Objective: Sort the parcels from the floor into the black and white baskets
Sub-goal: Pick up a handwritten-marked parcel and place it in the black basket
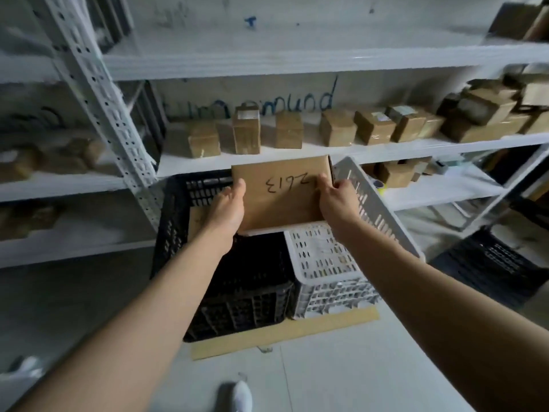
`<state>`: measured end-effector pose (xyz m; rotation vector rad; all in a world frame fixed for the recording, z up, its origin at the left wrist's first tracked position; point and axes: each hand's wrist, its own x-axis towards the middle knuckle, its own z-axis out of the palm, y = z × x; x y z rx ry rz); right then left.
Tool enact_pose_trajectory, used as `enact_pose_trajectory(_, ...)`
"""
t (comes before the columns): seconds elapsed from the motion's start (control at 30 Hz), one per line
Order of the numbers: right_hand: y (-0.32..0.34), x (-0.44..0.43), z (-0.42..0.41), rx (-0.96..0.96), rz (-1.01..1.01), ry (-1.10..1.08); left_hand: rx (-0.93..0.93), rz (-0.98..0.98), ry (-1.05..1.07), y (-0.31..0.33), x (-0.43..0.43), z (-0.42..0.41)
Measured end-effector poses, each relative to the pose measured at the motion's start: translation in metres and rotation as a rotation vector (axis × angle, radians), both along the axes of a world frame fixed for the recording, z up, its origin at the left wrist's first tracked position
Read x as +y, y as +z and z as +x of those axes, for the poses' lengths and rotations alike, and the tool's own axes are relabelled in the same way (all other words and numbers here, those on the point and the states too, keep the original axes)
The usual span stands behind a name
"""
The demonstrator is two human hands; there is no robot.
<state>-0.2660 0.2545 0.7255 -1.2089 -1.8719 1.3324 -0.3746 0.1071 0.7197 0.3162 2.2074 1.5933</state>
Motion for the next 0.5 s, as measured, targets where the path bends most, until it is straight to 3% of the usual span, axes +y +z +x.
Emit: enact_pose_trajectory(0.5, -0.091, -0.006, -0.18, -0.223, -0.079, 0.21, -0.227, -0.133, 0.187, -0.092, -0.03, -0.146)
